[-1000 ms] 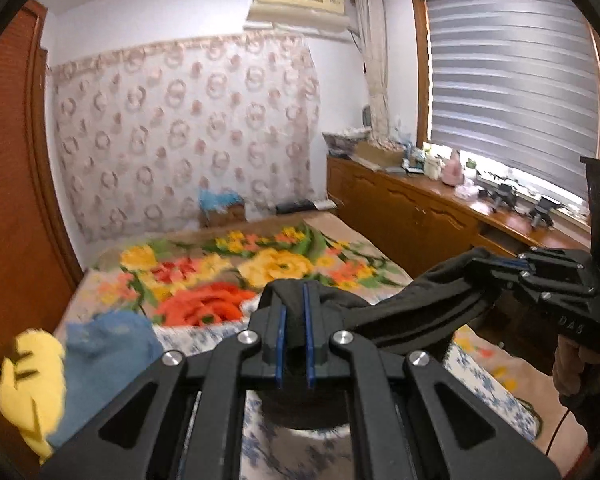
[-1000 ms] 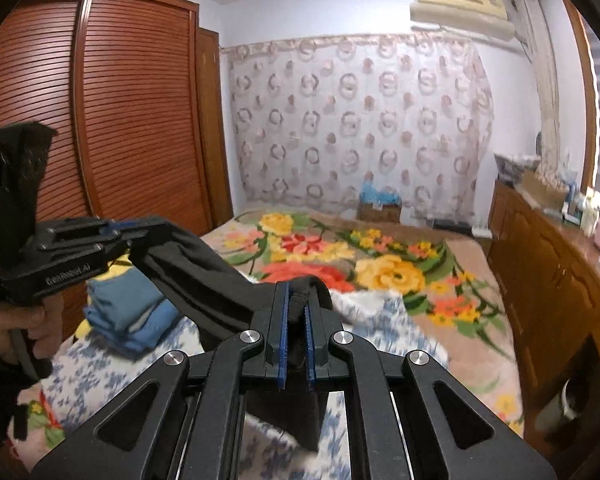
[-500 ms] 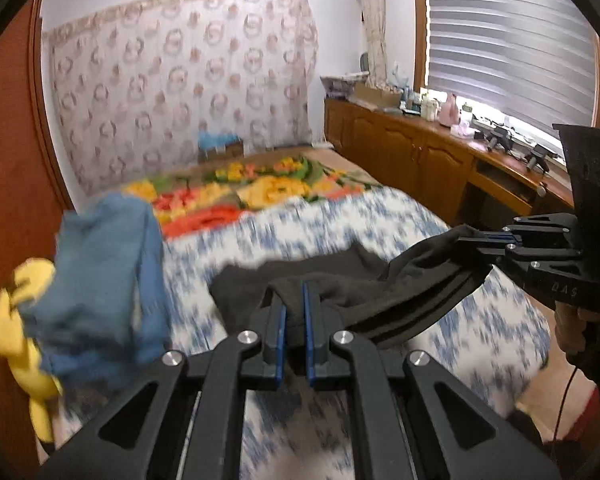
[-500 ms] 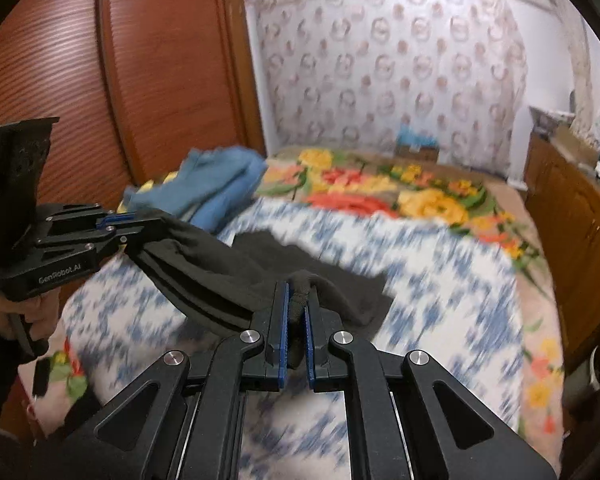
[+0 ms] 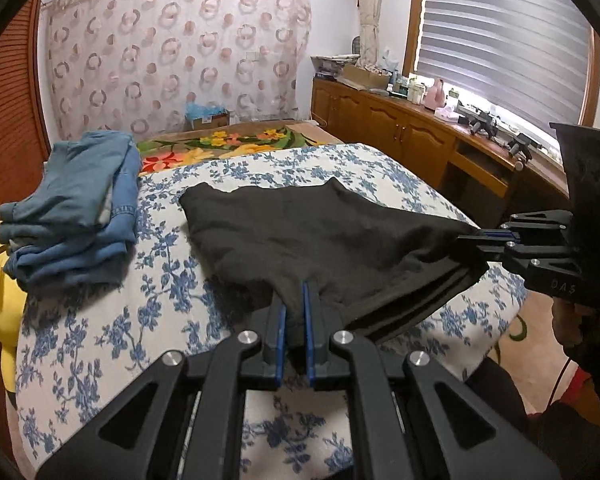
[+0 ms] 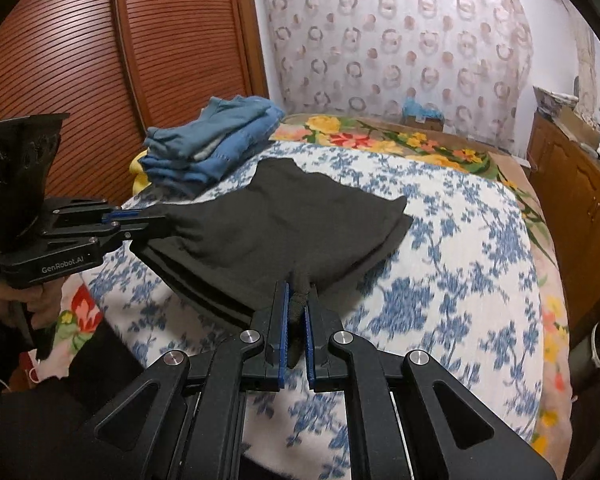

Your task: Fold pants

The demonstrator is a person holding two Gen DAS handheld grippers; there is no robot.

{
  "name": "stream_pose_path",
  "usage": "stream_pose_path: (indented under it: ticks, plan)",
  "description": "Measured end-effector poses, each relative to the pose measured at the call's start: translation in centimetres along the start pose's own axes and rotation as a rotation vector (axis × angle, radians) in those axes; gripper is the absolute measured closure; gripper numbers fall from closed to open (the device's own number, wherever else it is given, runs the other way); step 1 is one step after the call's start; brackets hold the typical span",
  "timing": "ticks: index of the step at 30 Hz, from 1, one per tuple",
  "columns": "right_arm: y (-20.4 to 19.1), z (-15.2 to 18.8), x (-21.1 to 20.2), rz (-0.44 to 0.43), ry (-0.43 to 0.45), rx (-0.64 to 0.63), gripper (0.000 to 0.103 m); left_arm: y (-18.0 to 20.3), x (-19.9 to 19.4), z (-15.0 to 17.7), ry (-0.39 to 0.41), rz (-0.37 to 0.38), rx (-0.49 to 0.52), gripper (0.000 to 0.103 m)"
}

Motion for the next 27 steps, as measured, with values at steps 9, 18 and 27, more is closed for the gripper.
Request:
stream_pose_path:
  ticks: [9,18,27]
  plan:
    - [-0.4,1.7,-1.2,-0.012,0.006,0.037,0.099,1.2,-1.6,0.9,0.006,0.001,0.013,0.099]
    - [-1.1,2.9,-2.2,-0.015,0.0,0.045,0.099,2.2,-2.8,1.6,0.013,0.007,0.018,0.099]
    - [-1.9,3.4,-3.9,-0.022,0.007,0.049,0.099,3.5,-4.8,2.4,0.024,0.028,0.027,0.099]
Point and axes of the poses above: each gripper's, at about its wrist camera, not at the fingertips, and x roughly the way its jaws point, y to its right, z to its underside, the point moved 9 cm from there along x, roughly the way its jaws point
